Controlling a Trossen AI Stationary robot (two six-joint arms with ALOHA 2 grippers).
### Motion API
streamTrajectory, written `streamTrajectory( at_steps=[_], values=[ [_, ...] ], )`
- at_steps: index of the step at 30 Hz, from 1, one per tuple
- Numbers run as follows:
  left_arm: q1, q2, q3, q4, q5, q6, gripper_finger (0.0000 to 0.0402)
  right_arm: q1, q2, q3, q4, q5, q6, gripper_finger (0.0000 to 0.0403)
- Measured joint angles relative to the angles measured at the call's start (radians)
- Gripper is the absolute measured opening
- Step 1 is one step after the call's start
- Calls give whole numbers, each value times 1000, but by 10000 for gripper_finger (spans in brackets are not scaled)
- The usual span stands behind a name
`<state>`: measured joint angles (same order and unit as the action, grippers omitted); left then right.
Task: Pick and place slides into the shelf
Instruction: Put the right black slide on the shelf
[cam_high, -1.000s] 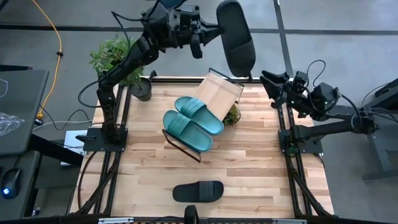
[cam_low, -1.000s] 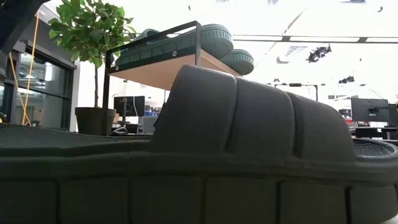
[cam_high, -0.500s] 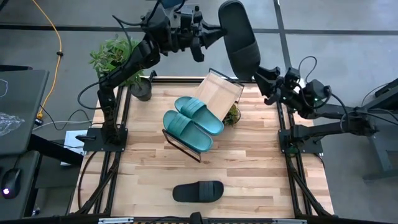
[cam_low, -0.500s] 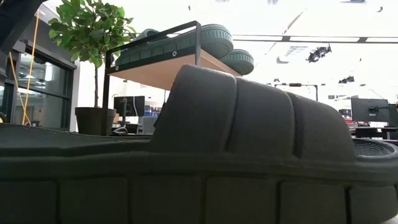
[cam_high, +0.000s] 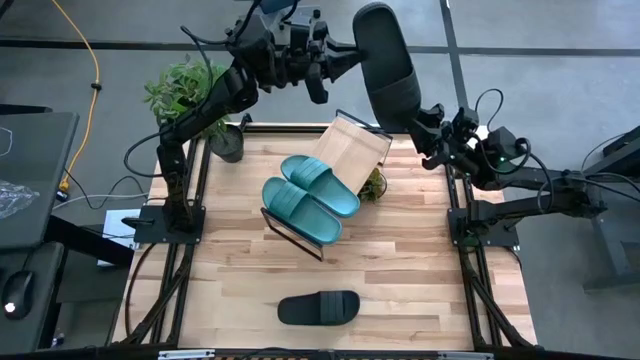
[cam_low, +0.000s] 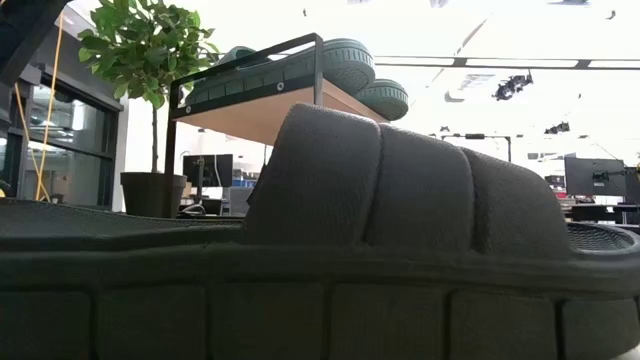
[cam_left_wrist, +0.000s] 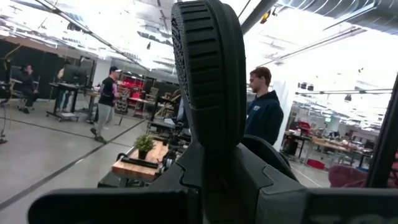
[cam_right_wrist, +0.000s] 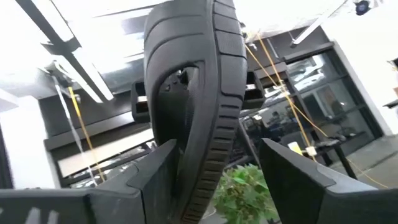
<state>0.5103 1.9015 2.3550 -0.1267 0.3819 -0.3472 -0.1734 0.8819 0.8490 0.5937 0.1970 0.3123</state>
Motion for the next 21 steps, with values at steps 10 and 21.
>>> streamTrajectory(
  at_steps=[10,21],
  values=[
    [0,0,0,-2,0,2,30,-4,3,0,10,-24,-3,119],
    [0,-1,0,0,3,38,56,-4,3,0,8,-15,-4,13]
  ],
)
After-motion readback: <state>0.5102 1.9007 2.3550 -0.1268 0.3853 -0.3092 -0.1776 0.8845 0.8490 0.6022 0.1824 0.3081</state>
